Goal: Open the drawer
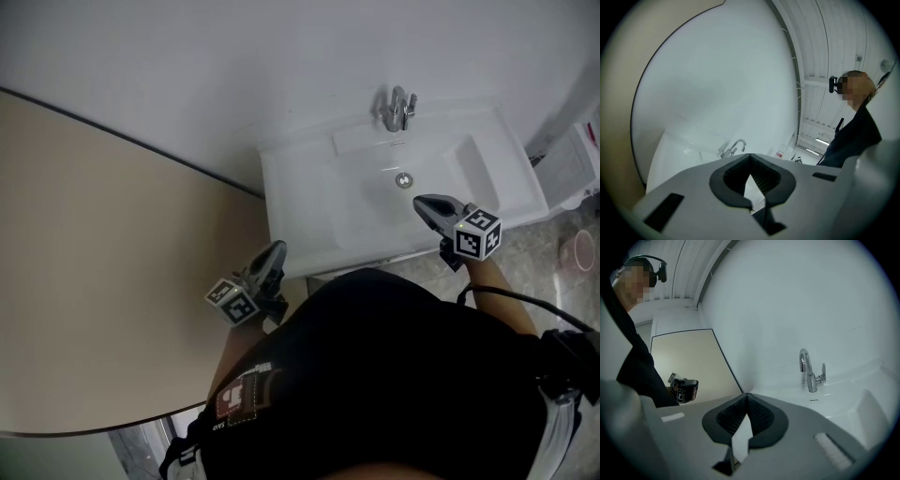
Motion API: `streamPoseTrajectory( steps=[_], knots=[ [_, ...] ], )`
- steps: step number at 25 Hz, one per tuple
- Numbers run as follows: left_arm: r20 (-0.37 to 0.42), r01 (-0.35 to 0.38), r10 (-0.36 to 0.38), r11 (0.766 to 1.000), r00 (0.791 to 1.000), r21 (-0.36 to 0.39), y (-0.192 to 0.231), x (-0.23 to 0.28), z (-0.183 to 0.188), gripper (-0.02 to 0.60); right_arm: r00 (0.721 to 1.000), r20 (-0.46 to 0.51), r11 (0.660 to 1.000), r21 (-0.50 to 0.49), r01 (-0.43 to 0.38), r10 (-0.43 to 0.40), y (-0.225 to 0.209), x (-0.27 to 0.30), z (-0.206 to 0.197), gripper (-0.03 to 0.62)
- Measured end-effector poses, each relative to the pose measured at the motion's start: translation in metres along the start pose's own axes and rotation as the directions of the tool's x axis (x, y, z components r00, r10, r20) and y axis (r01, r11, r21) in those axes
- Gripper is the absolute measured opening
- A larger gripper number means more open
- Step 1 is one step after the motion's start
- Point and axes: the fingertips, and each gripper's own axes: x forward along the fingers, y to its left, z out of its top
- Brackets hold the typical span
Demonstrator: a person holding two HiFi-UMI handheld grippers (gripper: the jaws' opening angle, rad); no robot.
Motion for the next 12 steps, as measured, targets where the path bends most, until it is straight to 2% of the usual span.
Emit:
streamPoseTrajectory(
  steps=[3, 6, 12],
  knots=[
    [-0.014, 0.043, -0.042, 0.999, 0.999, 0.013, 0.015, -0.009, 0.012, -0.012, 0.999, 0.026, 0.999, -0.012, 0.032, -0.031, 0.019, 0.015, 0.009, -0.005],
    [-0.05, 0.112, -0.111, 0.993, 0.993, 0.028, 0.029, -0.007, 0.022, -0.012, 0.994, 0.055, 0.995, -0.025, 0.1, -0.098, 0.03, 0.023, 0.017, -0.005],
    [-0.138, 0.236, -0.232, 0.972, 0.963, 0.009, 0.047, 0.009, 0.022, -0.012, 0.97, 0.064, 0.971, -0.02, 0.238, -0.236, 0.025, 0.029, 0.009, -0.006]
  ],
)
